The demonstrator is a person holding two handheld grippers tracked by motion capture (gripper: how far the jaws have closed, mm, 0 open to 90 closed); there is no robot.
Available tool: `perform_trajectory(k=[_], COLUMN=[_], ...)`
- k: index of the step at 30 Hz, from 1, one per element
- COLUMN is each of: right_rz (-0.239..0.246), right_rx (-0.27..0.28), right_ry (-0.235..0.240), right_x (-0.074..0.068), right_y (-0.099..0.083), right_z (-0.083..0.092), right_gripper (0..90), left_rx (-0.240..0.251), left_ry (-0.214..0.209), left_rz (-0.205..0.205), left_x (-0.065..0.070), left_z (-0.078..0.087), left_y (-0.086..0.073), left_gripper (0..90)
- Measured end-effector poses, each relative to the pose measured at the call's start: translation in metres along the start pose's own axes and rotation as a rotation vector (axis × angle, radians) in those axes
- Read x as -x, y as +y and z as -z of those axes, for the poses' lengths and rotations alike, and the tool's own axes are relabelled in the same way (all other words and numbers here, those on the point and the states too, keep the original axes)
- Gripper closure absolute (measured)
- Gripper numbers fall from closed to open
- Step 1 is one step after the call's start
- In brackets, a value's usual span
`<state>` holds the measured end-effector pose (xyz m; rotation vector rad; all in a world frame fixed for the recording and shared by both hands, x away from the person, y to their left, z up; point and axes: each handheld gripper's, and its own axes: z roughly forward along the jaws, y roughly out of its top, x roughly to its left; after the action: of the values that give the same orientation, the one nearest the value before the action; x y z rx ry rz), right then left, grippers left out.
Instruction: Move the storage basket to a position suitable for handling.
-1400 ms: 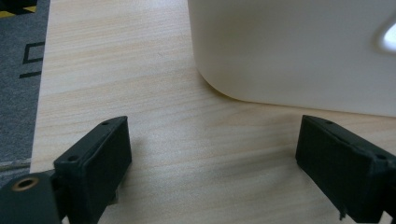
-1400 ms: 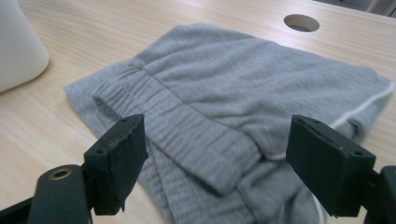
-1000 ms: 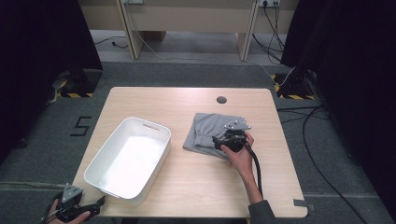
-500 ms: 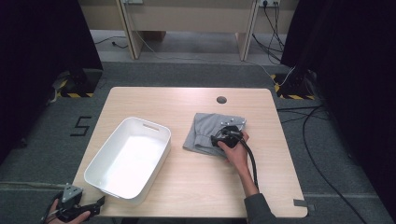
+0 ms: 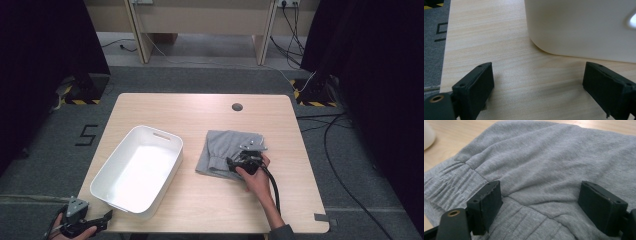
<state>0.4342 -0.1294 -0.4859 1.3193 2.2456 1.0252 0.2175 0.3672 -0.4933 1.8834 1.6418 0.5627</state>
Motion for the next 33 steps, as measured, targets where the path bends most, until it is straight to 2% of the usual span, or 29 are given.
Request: perform_trajectory(k=[13, 14, 20, 29, 33], right_rz=[0.045, 0.051, 0.046, 0.06, 0.078], right_rx=[-0.018, -0.01, -0.005, -0.015, -0.017], right_ry=[0.04, 0.046, 0.056, 0.071, 0.09], right_x=[-0.027, -0.032, -0.044, -0.051, -0.049], right_y=[-0.035, -0.043, -0.06, -0.069, -0.07], right_z=[0.041, 0.049, 0.067, 0.079, 0.079], right_gripper=[19.4, 19.4, 19.4, 19.3, 19.3], left_rx=[0.002, 0.004, 0.004, 0.001, 0.002], left_ry=[0.0, 0.0, 0.0, 0.0, 0.0], left_rz=[-0.001, -0.001, -0.001, -0.001, -0.001], left_x=[0.0, 0.0, 0.0, 0.0, 0.0], left_z=[0.0, 0.0, 0.0, 0.0, 0.0], left_y=[0.0, -0.001, -0.001, 0.0, 0.0], left_gripper=[9.2, 9.1, 9.1, 9.1, 9.1])
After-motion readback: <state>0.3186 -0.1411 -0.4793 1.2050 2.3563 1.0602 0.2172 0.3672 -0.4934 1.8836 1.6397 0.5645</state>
